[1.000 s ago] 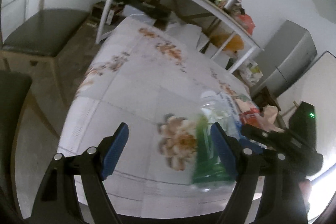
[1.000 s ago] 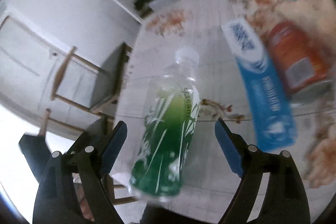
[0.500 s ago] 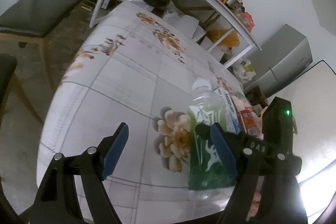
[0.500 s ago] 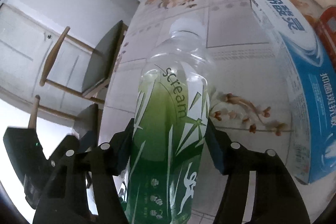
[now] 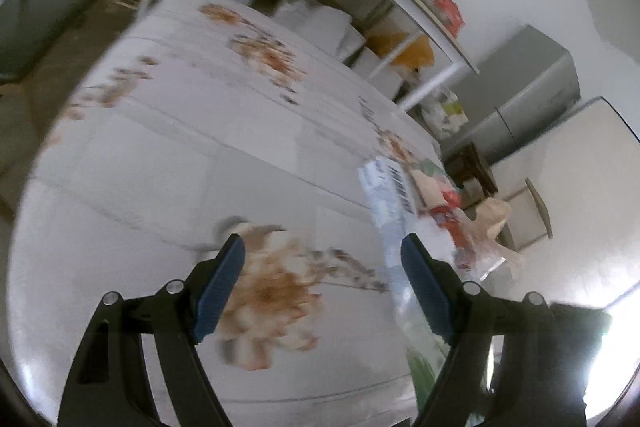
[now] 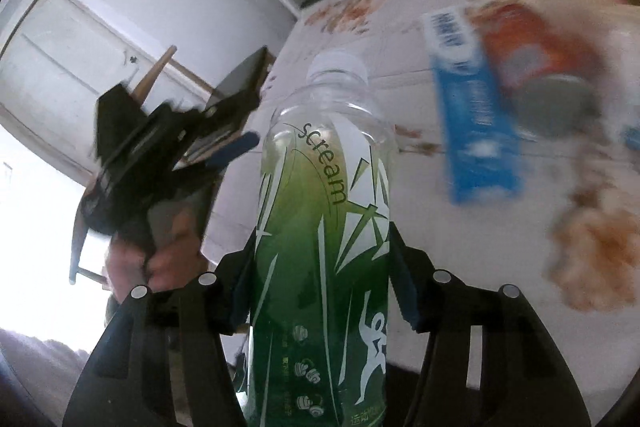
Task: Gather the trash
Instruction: 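Grasp the green Scream bottle with the right tool and lift it, then grasp the blue-and-white toothpaste box with the left tool while the right holds the bottle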
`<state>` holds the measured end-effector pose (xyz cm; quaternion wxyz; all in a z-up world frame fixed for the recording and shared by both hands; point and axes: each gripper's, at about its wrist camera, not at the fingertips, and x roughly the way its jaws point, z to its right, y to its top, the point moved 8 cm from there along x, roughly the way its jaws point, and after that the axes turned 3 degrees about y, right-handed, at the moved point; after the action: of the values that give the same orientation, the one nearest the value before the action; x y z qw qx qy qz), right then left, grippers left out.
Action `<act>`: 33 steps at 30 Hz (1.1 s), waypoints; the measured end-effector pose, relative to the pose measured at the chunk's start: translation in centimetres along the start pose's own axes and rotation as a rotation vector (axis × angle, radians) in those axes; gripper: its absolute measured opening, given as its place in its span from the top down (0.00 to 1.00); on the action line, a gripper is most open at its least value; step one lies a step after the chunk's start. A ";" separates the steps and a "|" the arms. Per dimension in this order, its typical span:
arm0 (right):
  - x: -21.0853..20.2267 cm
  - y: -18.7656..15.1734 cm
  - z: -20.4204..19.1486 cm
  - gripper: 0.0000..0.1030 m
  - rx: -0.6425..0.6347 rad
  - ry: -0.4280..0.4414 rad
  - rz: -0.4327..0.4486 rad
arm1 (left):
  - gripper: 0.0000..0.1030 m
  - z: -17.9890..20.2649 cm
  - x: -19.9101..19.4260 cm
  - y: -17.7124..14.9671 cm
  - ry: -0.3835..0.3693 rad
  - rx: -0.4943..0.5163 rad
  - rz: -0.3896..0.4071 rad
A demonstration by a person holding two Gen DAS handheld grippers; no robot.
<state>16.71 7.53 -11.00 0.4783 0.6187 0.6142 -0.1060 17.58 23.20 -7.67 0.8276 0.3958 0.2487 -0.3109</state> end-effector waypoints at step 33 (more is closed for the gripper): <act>-14.5 -7.0 12.1 0.46 0.267 -0.310 0.251 | 0.49 10.0 8.6 -8.1 0.171 0.431 -0.143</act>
<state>12.97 -12.23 -10.11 0.4904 0.7242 0.4322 -0.2197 19.32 8.37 -11.75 0.6757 0.5695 0.2734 -0.3800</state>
